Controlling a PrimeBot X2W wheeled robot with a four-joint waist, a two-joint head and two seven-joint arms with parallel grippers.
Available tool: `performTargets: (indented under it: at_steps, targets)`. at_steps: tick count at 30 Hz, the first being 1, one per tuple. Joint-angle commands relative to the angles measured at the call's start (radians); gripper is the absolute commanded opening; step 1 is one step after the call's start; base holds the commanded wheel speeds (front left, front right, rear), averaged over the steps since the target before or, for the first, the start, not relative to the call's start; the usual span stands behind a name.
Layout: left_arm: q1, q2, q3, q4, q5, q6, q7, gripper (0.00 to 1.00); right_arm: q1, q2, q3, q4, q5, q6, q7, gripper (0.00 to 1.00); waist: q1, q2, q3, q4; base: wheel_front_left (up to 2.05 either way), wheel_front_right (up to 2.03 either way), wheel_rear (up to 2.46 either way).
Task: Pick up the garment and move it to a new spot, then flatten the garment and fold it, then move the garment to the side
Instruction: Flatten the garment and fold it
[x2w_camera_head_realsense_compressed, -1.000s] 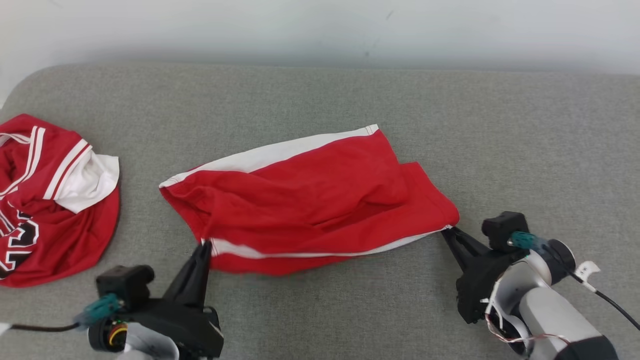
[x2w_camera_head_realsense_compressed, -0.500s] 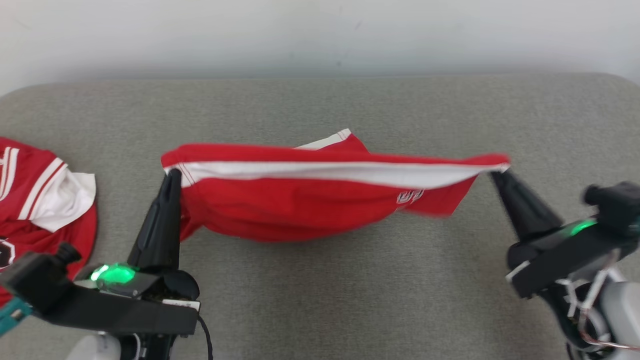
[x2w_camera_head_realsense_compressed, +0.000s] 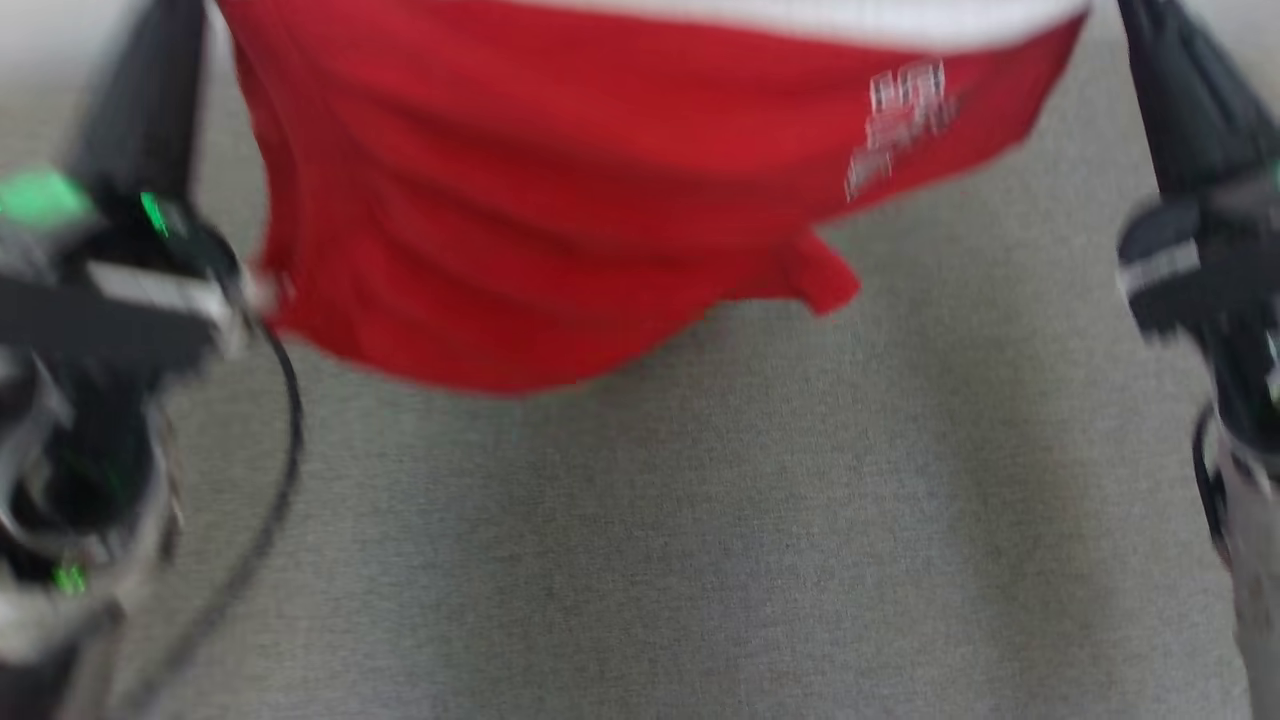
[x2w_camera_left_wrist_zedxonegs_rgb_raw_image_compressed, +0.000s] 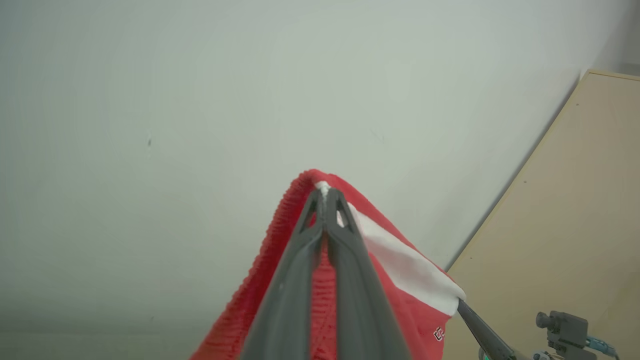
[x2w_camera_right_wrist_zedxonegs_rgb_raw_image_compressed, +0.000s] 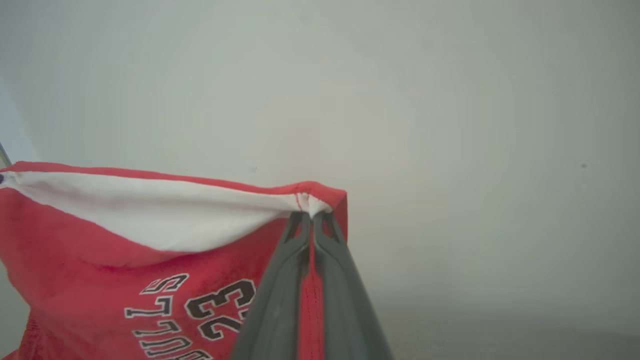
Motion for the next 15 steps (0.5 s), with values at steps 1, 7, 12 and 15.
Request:
performTargets:
  at_steps: [1, 7, 12, 15]
  targets:
    - [-0.094, -0.005, 0.015, 0.05, -0.02, -0.009, 0.02, 0.0, -0.094, 0.025, 0.019, 0.057, -0.023, -0.002, 0.007, 0.0, 0.0, 0.0, 0.128, -0.057, 0.0, 0.0, 0.0]
    - [-0.414, -0.056, 0.032, 0.298, -0.011, -0.027, 0.017, 0.0, -0.457, 0.093, 0.084, 0.331, -0.134, -0.002, -0.039, 0.0, 0.0, 0.0, 0.285, -0.091, 0.0, 0.0, 0.0]
    - [-0.618, -0.105, 0.035, 0.461, 0.052, -0.098, -0.083, 0.0, -0.713, 0.124, 0.098, 0.52, -0.274, -0.002, -0.196, 0.0, 0.0, 0.0, 0.327, -0.102, 0.0, 0.0, 0.0]
    - [-0.718, -0.142, 0.052, 0.513, 0.07, -0.155, -0.172, 0.0, -0.849, 0.109, 0.104, 0.608, -0.361, -0.002, -0.322, 0.0, 0.0, 0.0, 0.328, -0.097, 0.0, 0.0, 0.0]
